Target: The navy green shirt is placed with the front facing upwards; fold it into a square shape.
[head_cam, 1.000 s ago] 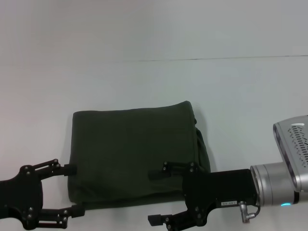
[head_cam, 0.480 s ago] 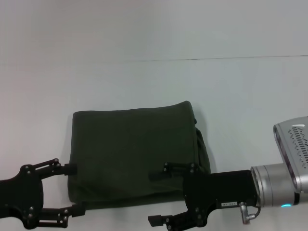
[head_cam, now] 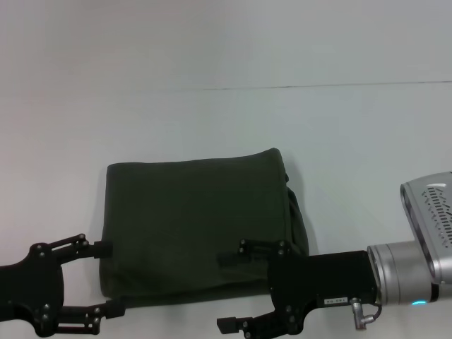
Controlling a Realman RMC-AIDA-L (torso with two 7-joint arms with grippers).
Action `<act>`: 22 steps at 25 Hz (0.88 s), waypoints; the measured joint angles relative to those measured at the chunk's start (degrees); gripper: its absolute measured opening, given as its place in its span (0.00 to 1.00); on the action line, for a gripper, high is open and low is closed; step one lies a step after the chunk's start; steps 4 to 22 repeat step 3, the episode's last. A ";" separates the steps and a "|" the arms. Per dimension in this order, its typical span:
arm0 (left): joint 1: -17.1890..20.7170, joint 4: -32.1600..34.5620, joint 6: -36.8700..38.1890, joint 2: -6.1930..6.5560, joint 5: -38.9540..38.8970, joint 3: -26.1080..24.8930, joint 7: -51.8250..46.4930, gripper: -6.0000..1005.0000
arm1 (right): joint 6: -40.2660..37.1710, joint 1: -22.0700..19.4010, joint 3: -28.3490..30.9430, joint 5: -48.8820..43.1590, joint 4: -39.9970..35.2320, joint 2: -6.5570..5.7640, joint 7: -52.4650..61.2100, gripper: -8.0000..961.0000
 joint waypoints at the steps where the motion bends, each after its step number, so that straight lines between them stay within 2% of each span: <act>1: 0.02 0.00 -0.03 0.00 0.00 0.00 0.00 0.93 | 0.00 0.02 0.00 0.00 0.06 0.00 0.00 0.98; 22: 0.06 0.00 -0.04 0.00 0.00 0.00 0.01 0.93 | 0.00 0.05 0.00 0.00 0.10 0.00 0.00 0.98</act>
